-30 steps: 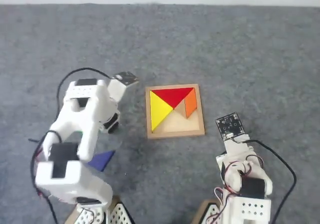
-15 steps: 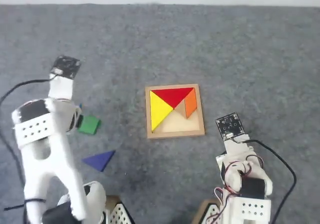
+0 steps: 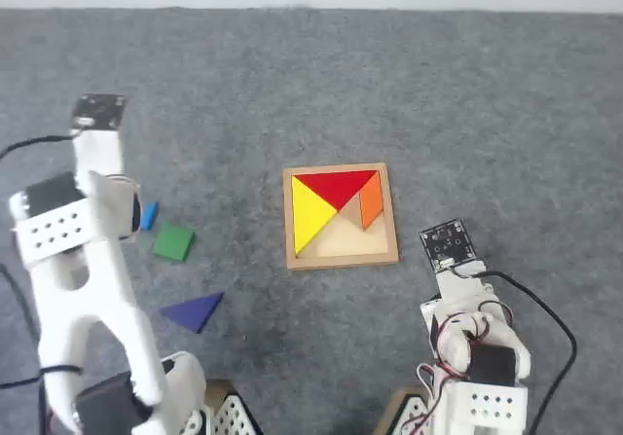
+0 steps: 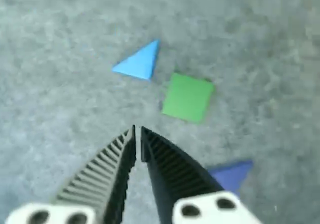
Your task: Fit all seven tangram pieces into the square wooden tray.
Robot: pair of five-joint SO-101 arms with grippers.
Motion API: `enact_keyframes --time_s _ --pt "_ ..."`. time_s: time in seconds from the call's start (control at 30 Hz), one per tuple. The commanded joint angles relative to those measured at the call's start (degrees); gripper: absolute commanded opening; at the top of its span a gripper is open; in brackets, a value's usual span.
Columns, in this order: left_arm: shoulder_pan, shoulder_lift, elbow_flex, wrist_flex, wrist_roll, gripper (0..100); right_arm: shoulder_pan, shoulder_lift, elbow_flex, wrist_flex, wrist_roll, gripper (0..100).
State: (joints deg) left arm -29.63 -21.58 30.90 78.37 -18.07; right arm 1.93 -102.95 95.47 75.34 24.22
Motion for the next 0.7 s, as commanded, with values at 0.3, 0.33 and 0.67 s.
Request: enact_keyframes --time_s 0.3,0.33,0.67 --pt "0.9 9.8 5.1 -6.1 -14.9 29 -0.1 -0.9 1.0 0.0 0.4 0.8" --pt "1.1 10.7 5.1 -7.1 -15.2 31 -0.1 -0.9 1.0 0.0 0.4 0.8" --pt "1.3 19.2 4.2 -16.2 -17.6 30 -0.2 -0.9 1.0 0.0 0.4 0.8"
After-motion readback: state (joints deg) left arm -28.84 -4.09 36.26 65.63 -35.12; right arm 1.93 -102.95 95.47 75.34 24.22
